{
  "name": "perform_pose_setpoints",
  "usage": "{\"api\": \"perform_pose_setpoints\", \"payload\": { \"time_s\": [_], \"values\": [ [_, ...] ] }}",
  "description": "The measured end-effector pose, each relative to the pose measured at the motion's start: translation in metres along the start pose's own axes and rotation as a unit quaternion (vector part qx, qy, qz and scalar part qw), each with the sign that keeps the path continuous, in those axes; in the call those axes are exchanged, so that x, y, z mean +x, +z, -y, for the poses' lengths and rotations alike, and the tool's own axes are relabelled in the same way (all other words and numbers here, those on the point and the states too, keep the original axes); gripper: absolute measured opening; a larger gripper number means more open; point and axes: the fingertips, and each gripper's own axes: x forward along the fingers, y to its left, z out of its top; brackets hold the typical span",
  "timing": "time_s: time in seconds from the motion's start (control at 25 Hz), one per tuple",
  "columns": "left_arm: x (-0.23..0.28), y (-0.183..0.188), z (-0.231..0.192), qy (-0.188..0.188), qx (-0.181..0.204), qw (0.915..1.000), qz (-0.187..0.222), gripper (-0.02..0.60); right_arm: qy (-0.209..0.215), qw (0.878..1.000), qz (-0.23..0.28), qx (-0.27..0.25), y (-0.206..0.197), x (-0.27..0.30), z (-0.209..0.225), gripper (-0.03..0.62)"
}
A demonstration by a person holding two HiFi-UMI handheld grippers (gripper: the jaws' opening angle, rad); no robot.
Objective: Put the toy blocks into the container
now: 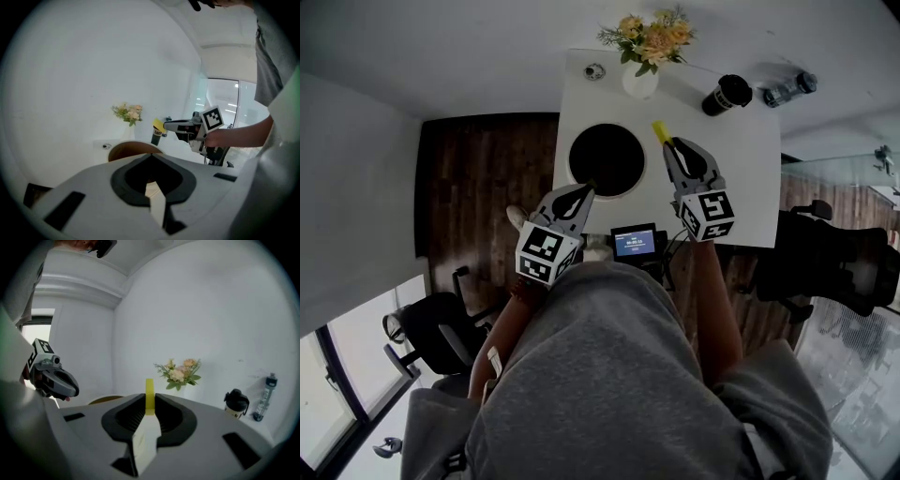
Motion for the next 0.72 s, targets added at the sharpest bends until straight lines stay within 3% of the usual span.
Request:
{"api": "perform_pose_setpoints", "payload": {
  "time_s": [0.72],
  "values": [
    [0.004,-0.005,-0.001,0.0,-0.003,0.9999,-0.01,0.003,0.109,0.993,-0.016,-0.045,-0.01,0.02,-0.081,0.068]
  ]
}}
